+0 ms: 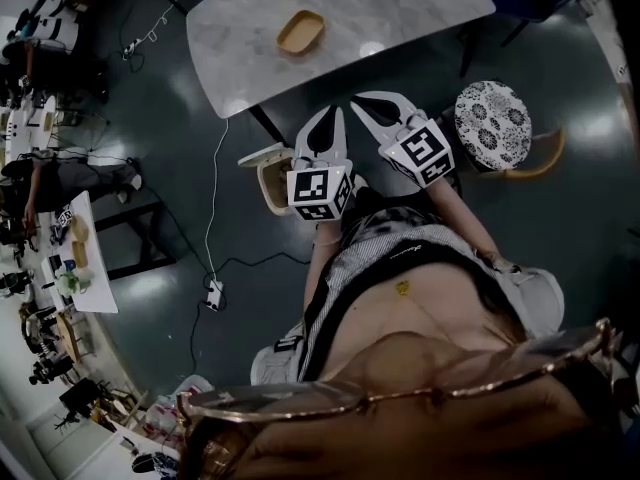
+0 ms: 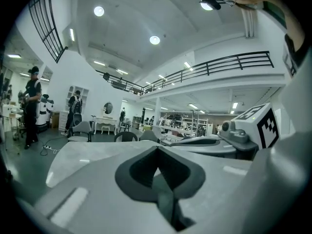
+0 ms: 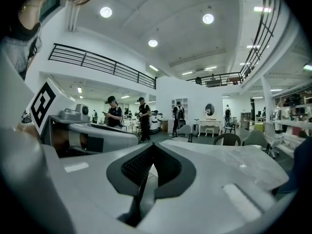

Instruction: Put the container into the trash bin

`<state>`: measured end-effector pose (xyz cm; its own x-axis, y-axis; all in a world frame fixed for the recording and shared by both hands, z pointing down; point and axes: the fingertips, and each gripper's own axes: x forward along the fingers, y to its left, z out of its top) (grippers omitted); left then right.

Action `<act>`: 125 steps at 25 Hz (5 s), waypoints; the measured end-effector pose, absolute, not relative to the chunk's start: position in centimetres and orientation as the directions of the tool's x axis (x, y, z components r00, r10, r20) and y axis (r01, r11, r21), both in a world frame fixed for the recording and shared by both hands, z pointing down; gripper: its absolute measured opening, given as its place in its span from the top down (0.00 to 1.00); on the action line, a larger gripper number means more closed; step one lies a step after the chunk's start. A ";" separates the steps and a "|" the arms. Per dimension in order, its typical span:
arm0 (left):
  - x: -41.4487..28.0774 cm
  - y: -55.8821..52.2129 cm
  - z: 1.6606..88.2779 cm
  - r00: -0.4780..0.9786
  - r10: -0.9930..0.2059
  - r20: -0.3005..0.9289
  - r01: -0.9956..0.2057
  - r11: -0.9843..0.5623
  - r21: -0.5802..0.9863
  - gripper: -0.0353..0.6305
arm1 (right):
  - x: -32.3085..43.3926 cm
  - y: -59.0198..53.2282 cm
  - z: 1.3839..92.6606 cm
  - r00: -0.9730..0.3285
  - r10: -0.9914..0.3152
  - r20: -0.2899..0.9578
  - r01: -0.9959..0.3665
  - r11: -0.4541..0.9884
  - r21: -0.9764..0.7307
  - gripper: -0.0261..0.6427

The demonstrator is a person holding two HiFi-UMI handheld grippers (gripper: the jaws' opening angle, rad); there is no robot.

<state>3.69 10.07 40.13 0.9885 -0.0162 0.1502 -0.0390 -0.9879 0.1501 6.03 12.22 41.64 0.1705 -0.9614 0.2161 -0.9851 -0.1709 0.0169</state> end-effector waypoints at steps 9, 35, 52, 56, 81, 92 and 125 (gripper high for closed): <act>4.0 5.3 40.5 0.988 0.020 0.150 -0.004 -0.987 0.159 0.94 | 5.8 7.1 42.1 0.158 -0.967 0.200 -0.987 -0.159 0.015 0.93; 14.7 -3.4 40.8 0.982 -0.066 0.176 -0.095 -0.983 0.159 0.94 | 17.4 -1.3 42.6 0.082 -0.963 0.255 -0.996 -0.084 0.003 0.93; 24.6 -5.8 40.7 0.961 -0.196 0.194 -0.228 -0.960 0.161 0.94 | 27.7 -4.4 42.7 -0.056 -0.962 0.267 -0.998 0.053 -0.020 0.93; 24.3 -6.4 41.6 0.954 -0.213 0.210 -0.249 -0.954 0.166 0.94 | 27.7 -5.1 43.5 -0.071 -0.958 0.276 -0.997 0.067 -0.024 0.93; 26.4 -17.0 44.8 0.964 -0.061 0.259 -0.110 -0.978 0.177 0.94 | 31.4 -13.9 47.2 0.111 -0.928 0.356 -0.992 -0.123 -0.010 0.93; 27.2 -18.8 46.8 0.953 -0.019 0.303 -0.082 -0.977 0.196 0.94 | 33.3 -14.6 50.2 0.134 -0.883 0.451 -0.990 -0.134 0.032 0.93; 26.4 -18.4 54.0 0.870 -0.156 0.467 -0.295 -0.924 0.242 0.94 | 39.8 -14.0 69.8 -0.007 -0.567 0.824 -0.997 -0.058 -0.048 0.82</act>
